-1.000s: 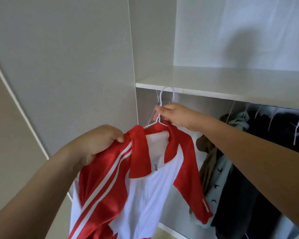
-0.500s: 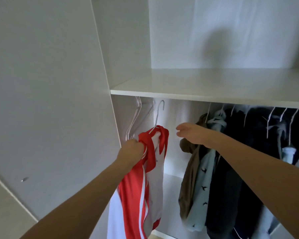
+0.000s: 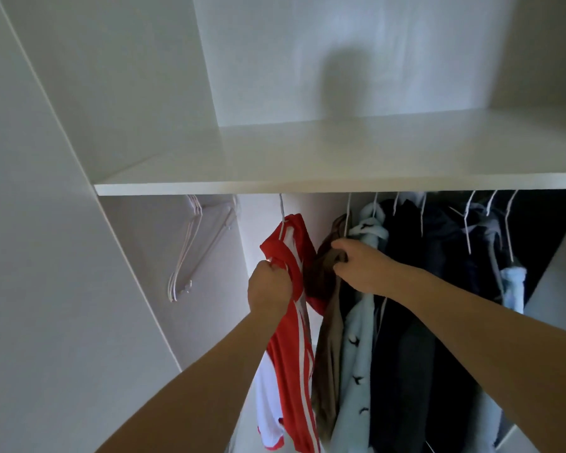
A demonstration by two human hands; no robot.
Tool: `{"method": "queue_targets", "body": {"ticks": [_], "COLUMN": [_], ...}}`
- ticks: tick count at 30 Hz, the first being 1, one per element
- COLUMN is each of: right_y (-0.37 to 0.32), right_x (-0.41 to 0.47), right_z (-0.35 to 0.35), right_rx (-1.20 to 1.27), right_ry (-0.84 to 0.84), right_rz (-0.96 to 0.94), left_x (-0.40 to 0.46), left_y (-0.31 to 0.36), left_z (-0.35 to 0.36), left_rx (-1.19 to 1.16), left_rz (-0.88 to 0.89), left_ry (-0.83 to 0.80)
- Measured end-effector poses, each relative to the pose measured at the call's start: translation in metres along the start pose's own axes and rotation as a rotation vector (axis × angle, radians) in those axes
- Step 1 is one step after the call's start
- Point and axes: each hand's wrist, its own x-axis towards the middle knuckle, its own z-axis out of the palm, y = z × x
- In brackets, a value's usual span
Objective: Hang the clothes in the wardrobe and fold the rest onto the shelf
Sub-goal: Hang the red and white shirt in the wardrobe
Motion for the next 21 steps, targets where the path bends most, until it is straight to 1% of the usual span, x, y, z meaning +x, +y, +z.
{"method": "queue_targets", "body": {"ticks": [5, 10, 12, 14, 17, 19, 21], "right_y": [0.023, 0.040, 0.043, 0.047, 0.051, 0.051, 0.053], "right_x": [0.020, 0.037, 0.041, 0.043, 0.043, 0.039, 0.036], "right_z": [-0.009, -0.010, -0.007, -0.006, -0.007, -0.012, -0.017], "right_rx": [-0.043, -0.060, -0.089, -0.135, -0.189, -0.225, -0.243], "right_ry": [0.037, 0.097, 0.126, 0.152, 0.163, 0.148, 0.150], "right_rz": [0.024, 0.004, -0.022, -0.044, -0.056, -0.043, -0.023], "left_x": [0.023, 0.038, 0.046, 0.054, 0.062, 0.063, 0.065], "left_y": [0.021, 0.037, 0.042, 0.046, 0.046, 0.044, 0.045], "left_z": [0.035, 0.073, 0.083, 0.093, 0.105, 0.111, 0.116], "left_rx": [-0.103, -0.140, -0.157, -0.168, -0.118, -0.092, -0.107], "left_rz": [0.053, 0.087, 0.070, 0.016, -0.071, -0.094, -0.104], "left_ry": [0.027, -0.025, -0.048, -0.096, -0.225, -0.300, -0.332]}}
